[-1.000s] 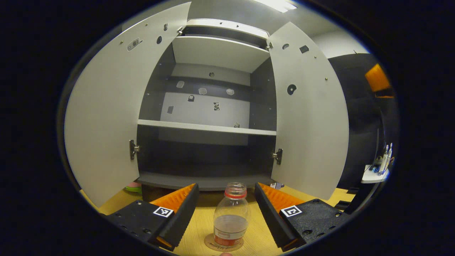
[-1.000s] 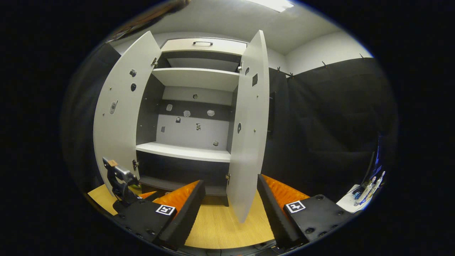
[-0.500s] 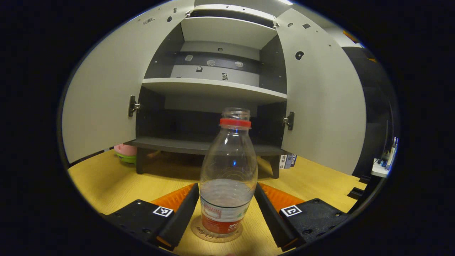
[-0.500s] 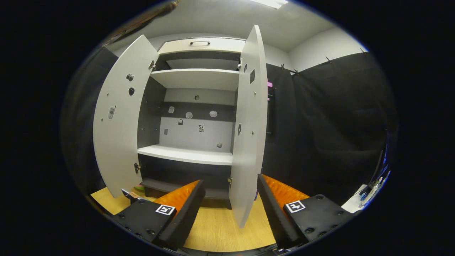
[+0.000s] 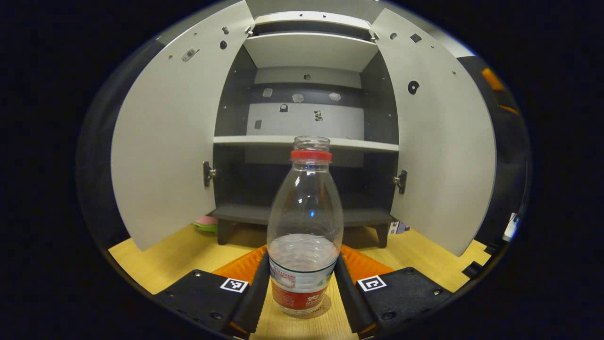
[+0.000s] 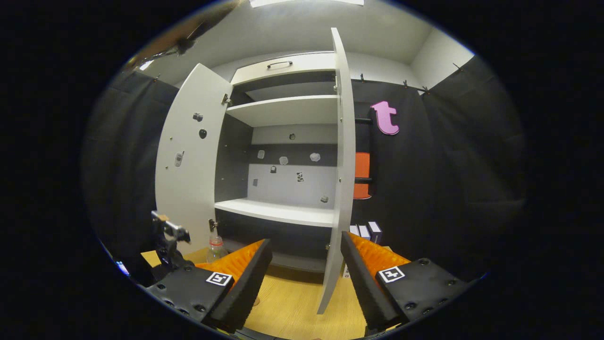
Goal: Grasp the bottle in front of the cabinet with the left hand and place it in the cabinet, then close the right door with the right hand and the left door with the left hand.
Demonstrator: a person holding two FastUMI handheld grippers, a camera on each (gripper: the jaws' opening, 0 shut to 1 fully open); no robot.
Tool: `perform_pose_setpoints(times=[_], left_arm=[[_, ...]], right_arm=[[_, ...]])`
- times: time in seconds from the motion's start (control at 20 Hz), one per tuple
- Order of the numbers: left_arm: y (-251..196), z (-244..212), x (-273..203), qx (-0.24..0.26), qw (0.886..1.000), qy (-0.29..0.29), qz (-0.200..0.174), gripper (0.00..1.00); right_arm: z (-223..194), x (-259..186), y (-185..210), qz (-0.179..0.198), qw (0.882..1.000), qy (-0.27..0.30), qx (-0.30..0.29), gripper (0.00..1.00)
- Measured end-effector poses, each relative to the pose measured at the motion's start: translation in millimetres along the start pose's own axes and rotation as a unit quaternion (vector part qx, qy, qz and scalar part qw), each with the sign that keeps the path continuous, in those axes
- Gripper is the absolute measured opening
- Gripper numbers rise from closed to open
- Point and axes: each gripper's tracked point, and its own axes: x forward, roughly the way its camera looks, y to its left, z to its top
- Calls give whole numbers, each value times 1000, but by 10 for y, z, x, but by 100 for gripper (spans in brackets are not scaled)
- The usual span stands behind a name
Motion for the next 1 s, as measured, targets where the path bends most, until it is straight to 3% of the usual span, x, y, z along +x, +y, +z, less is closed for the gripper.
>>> perform_pose_setpoints(times=[0.2,0.4,0.6,0.7,0.8,1.0], left_arm=[[-23,903,-205,-35,997,-44,43,70],[-174,1707,-213,-45,995,-76,44,70],[-311,2359,97,-48,994,-96,8,70],[-418,2619,412,-53,993,-104,-34,70],[-511,2747,813,-42,992,-92,-69,70],[-690,3045,1586,5,991,-92,-97,70]], right_arm=[[-96,-68,-66,73,997,17,2,97],[-124,-189,-357,82,996,17,14,97],[-129,-300,-854,7,1000,9,29,97],[-146,-351,-1064,-37,999,6,37,96],[-168,-392,-1338,-91,995,6,37,96],[-239,-780,-1793,-183,982,7,43,97]])
